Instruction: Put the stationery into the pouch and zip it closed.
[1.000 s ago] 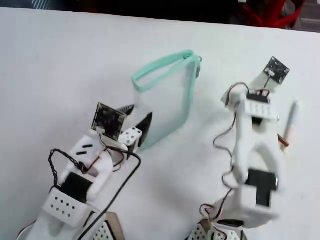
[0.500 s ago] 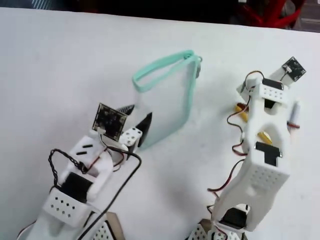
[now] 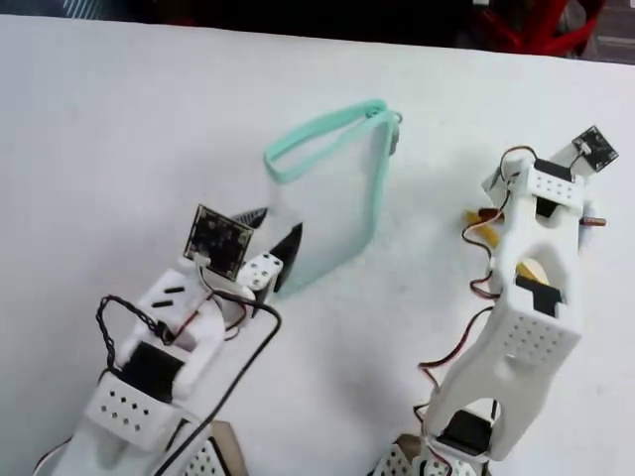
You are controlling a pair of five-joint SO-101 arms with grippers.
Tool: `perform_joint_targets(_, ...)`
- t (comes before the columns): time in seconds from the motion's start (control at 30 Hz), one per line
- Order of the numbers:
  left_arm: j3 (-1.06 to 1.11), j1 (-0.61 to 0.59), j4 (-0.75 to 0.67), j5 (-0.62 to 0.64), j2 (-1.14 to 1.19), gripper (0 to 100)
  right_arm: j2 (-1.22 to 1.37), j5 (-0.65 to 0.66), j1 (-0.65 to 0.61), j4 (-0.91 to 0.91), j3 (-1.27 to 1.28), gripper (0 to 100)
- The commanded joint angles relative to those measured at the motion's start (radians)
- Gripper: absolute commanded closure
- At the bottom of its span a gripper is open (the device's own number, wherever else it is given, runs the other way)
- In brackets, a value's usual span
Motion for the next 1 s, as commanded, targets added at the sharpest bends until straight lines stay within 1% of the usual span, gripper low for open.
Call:
perform_joint_targets(0.0,-0.005,0.016,-0.02,-0.006,0.001,83,-0.021,-0.009,0.033,0.01,-0.032,80.8)
perform_joint_targets(0.3,-0.005,0.015,-0.021,-0.009,-0.004,83,-0.044,-0.011,0.073,0.01,-0.029,80.9)
perform_joint_targets(0.6,-0.005,0.015,-0.02,-0.009,-0.004,83,-0.041,-0.011,0.073,0.005,-0.026,81.2)
perform_joint_targets(0.8,-0.005,0.015,-0.02,-0.009,-0.004,83,-0.041,-0.011,0.073,0.005,-0.026,94.8)
perform_joint_targets(0.97,-0.005,0.015,-0.02,-0.009,-0.004,83,-0.041,-0.011,0.073,0.005,-0.026,96.0)
